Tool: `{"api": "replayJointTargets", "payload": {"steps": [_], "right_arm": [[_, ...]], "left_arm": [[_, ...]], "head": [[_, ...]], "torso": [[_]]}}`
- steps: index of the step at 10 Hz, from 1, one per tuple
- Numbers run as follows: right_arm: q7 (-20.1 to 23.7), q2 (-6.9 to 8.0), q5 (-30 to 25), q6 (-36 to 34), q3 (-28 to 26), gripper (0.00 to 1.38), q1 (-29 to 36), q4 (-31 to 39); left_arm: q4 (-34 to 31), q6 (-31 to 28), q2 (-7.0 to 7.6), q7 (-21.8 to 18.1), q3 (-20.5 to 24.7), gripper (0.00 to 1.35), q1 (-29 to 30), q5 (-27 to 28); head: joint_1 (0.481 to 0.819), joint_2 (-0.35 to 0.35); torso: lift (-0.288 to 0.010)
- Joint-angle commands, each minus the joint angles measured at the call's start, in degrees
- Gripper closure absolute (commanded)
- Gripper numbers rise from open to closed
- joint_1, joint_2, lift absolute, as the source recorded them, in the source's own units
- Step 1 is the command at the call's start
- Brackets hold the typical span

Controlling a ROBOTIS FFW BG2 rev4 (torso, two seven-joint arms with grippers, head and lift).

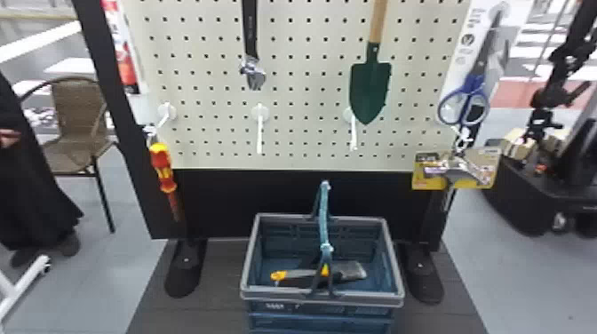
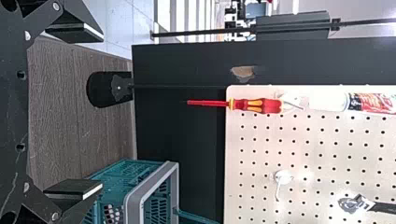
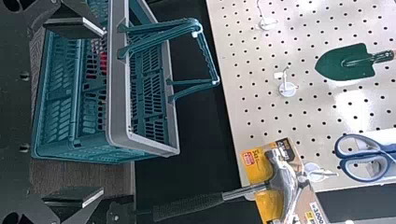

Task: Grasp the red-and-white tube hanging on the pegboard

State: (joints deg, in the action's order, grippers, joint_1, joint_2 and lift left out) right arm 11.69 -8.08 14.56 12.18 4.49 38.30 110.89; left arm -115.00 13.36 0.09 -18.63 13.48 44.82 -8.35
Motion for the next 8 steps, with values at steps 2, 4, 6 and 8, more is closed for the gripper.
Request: {"api": "replayJointTargets", "payload": {"steps": [2, 4, 6, 8], "right_arm": [[0.0, 0.00, 0.0, -0.1, 0.0, 0.12, 0.0, 0.0], [0.0, 0.00, 0.0, -0.1, 0.0, 0.12, 0.1, 0.0], [0.0, 0.00, 0.0, 0.0, 0.0, 0.12, 0.1, -0.1], [0.0, 0.08, 0.0, -0.1, 0.0, 0.12, 0.0, -0.1]], "left_arm": [[0.0, -0.2, -0.24, 0.0, -0.2, 0.19, 0.0, 0.0], [-0.1, -0.4, -0.24, 0.0, -0.3, 0.19, 0.0, 0.0], [-2.2, -2.4, -0.24, 0.0, -0.7, 0.19, -0.1, -0.3], [-10.2, -10.2, -0.24, 0.1, -1.2, 0.19, -3.4, 1.1]], "head": [[0.549, 0.000], [0.549, 0.000], [0.549, 0.000], [0.549, 0.000]], "torso": [[-0.100], [-0.100], [-0.100], [-0.100]]}}
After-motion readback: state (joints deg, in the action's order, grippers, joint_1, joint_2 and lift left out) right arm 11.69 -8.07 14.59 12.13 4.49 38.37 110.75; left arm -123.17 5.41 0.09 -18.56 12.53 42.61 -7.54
